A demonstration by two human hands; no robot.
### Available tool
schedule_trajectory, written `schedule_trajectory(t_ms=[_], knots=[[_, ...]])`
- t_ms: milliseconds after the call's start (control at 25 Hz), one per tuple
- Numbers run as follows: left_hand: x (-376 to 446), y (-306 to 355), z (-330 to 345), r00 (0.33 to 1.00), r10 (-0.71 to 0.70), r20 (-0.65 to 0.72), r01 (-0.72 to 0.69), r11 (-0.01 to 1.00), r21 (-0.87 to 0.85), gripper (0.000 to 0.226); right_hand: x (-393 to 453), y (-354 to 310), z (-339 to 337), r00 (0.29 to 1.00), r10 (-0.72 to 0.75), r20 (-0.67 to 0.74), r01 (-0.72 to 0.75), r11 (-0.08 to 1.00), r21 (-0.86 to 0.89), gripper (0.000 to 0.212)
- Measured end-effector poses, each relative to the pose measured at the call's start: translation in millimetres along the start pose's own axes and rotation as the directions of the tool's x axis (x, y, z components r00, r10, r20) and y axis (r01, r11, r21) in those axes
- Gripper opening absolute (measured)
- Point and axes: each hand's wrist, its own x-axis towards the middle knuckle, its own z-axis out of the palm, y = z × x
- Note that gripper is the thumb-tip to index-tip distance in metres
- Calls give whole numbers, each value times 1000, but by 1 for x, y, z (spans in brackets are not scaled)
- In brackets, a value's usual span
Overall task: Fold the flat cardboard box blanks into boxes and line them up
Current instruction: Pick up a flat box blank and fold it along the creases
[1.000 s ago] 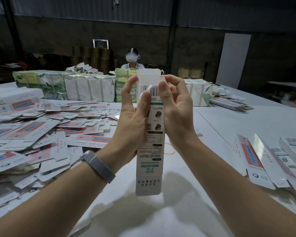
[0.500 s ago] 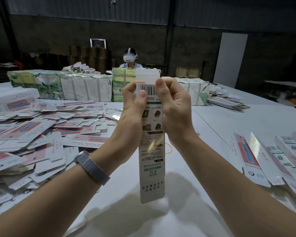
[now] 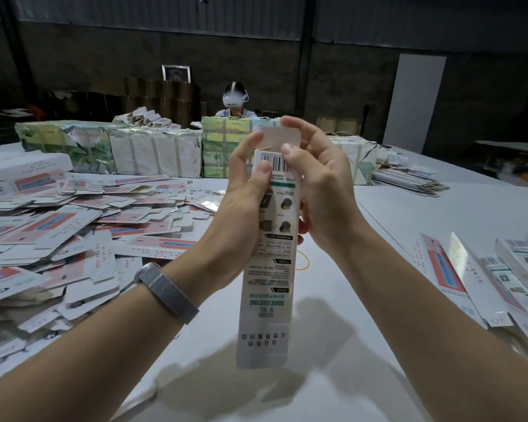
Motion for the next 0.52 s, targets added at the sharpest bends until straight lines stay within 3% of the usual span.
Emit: schedule_trajectory(t_ms=[160, 360, 520], knots=[[0, 2, -1, 999, -31, -18, 31, 999, -40, 43, -4, -2, 0, 997, 36, 73, -34, 999, -24, 19], [-1, 0, -3, 1000, -25, -7, 25, 1000, 10, 38, -3, -4, 2, 995, 79, 59, -73, 993, -90, 33], [-1, -1, -5, 1000, 9, 14, -10, 996, 84, 42, 1, -7, 0, 994, 69, 91, -57, 990, -130, 15]])
